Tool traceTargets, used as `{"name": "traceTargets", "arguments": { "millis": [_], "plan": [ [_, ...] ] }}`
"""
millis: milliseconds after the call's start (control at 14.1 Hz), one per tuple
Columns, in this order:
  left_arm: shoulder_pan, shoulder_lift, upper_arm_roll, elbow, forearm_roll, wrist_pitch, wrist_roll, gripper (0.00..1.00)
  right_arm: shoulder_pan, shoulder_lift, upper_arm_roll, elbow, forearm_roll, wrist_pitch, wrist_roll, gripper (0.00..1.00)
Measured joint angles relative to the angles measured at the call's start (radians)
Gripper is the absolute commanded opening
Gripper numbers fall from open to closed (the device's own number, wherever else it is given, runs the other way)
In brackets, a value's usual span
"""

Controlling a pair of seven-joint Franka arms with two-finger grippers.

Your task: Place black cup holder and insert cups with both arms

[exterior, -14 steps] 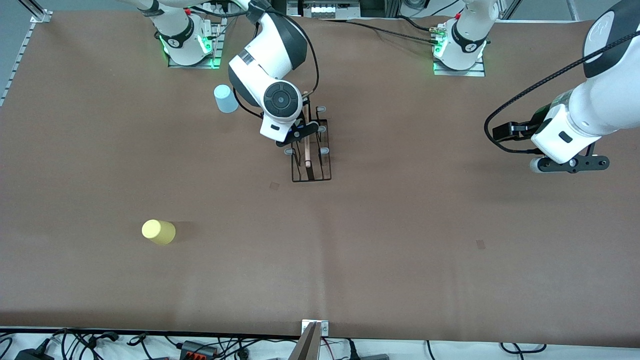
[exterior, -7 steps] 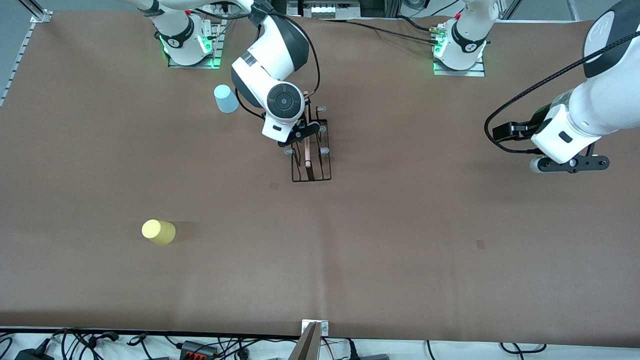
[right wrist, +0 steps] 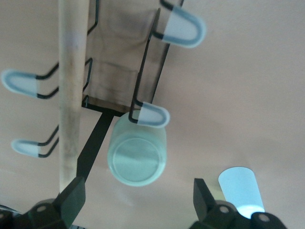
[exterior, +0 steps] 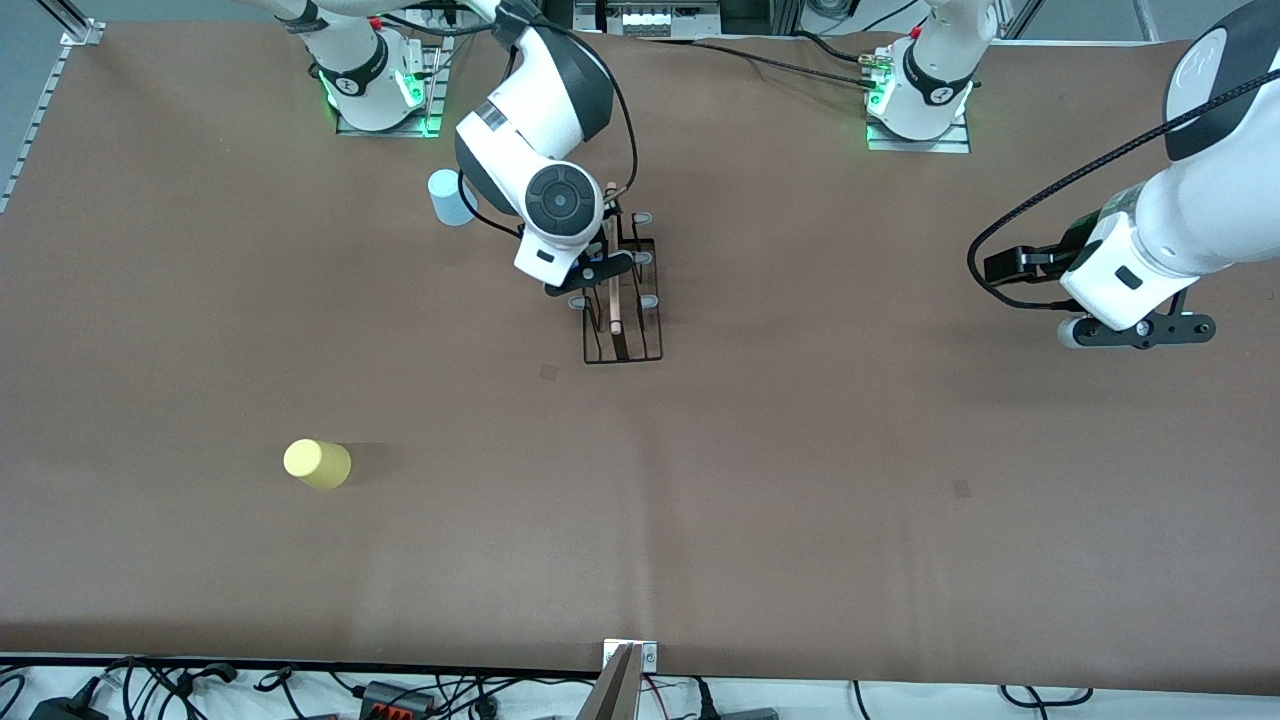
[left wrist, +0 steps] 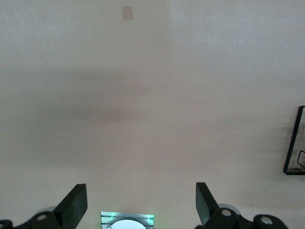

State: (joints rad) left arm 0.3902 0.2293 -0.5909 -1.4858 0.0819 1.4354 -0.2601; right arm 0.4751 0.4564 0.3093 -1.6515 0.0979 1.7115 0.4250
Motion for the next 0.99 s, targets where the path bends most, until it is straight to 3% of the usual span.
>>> {"name": "traceTargets", "arguments": {
  "millis": [142, 213, 355, 426, 639, 994],
  "plan": [
    [0.0, 0.0, 0.0, 0.0, 0.0, 0.0, 0.0, 1.0, -0.018, -0.035, -0.002, 0.012, -0.002, -0.008, 0.056, 1.0],
    [-0.031, -0.019, 0.041, -0.017, -0.015, 0.023, 0.024, 1.0, -0.033, -0.055, -0.005, 0.021, -0.004, -0.014, 0.085, 1.0],
    [-0.22, -0.174, 0.269, -0.16, -0.062, 0.113, 0.09, 1.0, -0.076, -0.083, -0.035, 0.044, -0.027, -0.032, 0.113, 1.0],
    [-0.269, -0.257, 0.329, -0.218, -0.071, 0.124, 0.092, 1.0, -0.103, -0.089, -0.059, 0.054, -0.056, -0.035, 0.114, 1.0],
    [-0.288, -0.397, 0.375, -0.308, -0.079, 0.136, 0.092, 1.0, -0.187, -0.08, -0.135, 0.062, -0.156, -0.022, 0.111, 1.0],
    [-0.277, -0.388, 0.387, -0.337, -0.079, 0.164, 0.092, 1.0, -0.385, 0.013, -0.167, 0.061, -0.179, 0.212, 0.021, 1.0]
  ]
}}
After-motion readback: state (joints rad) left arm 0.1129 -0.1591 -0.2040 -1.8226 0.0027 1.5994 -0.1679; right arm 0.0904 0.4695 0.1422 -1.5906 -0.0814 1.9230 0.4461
